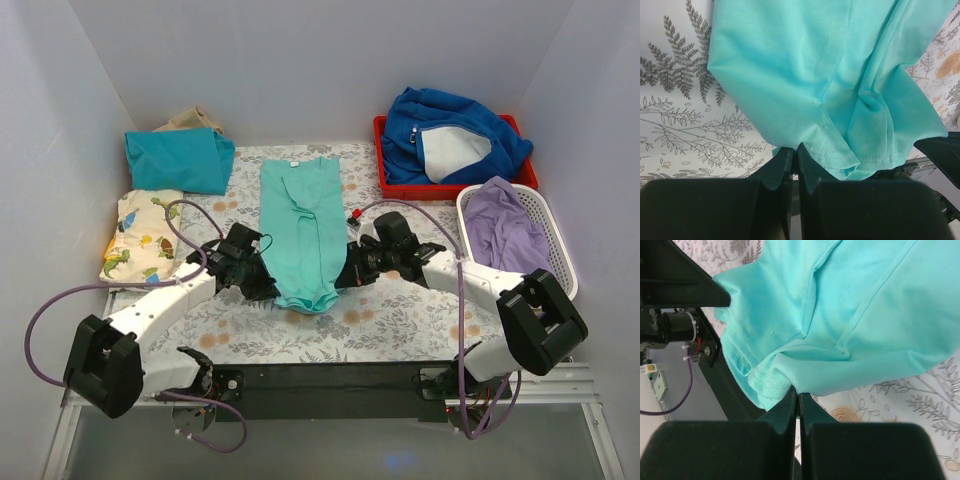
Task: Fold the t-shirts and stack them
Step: Fold the tshirt
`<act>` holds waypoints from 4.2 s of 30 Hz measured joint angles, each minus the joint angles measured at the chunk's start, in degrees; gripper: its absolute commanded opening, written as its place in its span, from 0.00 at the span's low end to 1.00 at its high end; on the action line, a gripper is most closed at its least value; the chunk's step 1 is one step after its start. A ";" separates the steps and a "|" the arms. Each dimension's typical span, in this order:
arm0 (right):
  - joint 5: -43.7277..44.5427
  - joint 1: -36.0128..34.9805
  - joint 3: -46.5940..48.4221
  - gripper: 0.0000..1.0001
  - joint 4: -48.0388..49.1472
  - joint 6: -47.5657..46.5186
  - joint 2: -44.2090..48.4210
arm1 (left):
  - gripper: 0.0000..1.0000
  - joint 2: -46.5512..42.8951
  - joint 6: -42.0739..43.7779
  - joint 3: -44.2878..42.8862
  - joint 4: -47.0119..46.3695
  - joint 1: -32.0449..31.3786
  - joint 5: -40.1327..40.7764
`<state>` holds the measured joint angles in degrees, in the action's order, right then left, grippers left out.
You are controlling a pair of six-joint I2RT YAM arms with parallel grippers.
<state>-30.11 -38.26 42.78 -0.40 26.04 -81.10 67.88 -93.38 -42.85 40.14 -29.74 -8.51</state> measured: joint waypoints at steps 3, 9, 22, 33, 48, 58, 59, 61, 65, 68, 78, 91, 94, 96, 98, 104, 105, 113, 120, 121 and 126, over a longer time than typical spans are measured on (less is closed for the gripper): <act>-0.11 1.62 2.27 0.01 -0.90 -1.55 -2.75 | 0.00 2.60 0.96 -2.89 0.28 0.37 1.66; -1.01 5.53 6.01 0.01 -2.40 -3.96 -7.28 | 0.00 7.37 3.80 -8.48 0.50 3.21 4.74; -7.87 10.95 18.23 0.01 -2.91 -6.91 -20.81 | 0.00 19.85 9.22 -14.03 -3.26 9.29 5.97; -10.82 12.76 26.14 0.02 -3.21 -7.32 -29.57 | 0.00 29.42 12.44 -21.92 -6.58 13.84 4.83; 2.19 15.96 29.00 0.42 -5.01 -15.28 -28.72 | 0.76 32.87 15.19 -26.27 -7.21 17.64 8.13; 1.25 15.06 29.51 0.47 -5.07 -15.41 -18.93 | 0.76 23.52 17.14 -25.88 -12.66 18.23 -3.39; 0.48 14.40 29.51 0.47 -5.09 -14.88 -19.54 | 0.75 23.50 17.16 -25.31 -13.60 18.23 -5.42; -0.66 13.05 29.51 0.46 -5.07 -14.16 -20.61 | 0.75 23.82 17.14 -23.58 -15.17 18.23 -9.38; -3.19 10.75 29.79 0.46 -5.20 -12.87 -24.63 | 0.73 26.97 17.22 -21.35 -16.85 18.23 -17.46; -4.02 10.01 30.34 0.46 -5.33 -12.37 -27.43 | 0.71 30.49 17.40 -21.31 -18.16 18.21 -21.46; -4.83 10.12 33.94 0.46 -5.46 -12.09 -33.51 | 0.71 36.68 18.27 -21.70 -19.74 18.21 -24.39; -4.33 10.29 38.23 0.46 -5.49 -12.37 -40.33 | 0.71 40.89 22.71 -30.27 -19.23 18.21 -12.46; -4.17 10.43 38.51 0.46 -5.49 -12.48 -40.98 | 0.71 41.48 23.23 -30.75 -19.41 18.21 -9.62; -4.00 10.56 38.58 0.46 -5.46 -12.61 -41.03 | 0.71 42.40 23.61 -30.73 -19.41 18.21 -7.96; -3.58 10.67 38.86 0.46 -5.49 -12.90 -41.09 | 0.71 43.39 23.82 -30.73 -19.67 18.21 -6.43; -2.01 11.30 39.50 0.47 -5.46 -14.45 -41.11 | 0.71 43.21 24.09 -30.71 -20.98 17.73 -0.39; -1.77 11.39 39.54 0.48 -5.44 -14.69 -41.11 | 0.71 43.12 24.09 -30.69 -21.14 17.68 0.42; 1.53 11.63 38.42 0.49 -5.62 -17.27 -38.71 | 0.72 38.25 24.22 -27.87 -20.41 17.70 5.01; 4.63 12.33 32.37 0.54 -5.05 -18.36 -27.06 | 0.87 24.57 24.26 -26.08 -19.30 17.86 5.51; 4.66 12.61 31.39 0.55 -4.96 -18.25 -25.75 | 0.90 22.49 24.00 -24.98 -19.28 17.86 5.46; 1.84 14.88 25.90 0.57 -4.04 -16.65 -23.32 | 0.95 15.65 21.53 -14.64 -20.39 17.90 4.90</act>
<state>-28.27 -23.38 68.69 -4.45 9.39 -104.42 83.53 -71.85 -57.49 19.75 -11.84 -3.62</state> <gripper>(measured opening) 0.566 0.944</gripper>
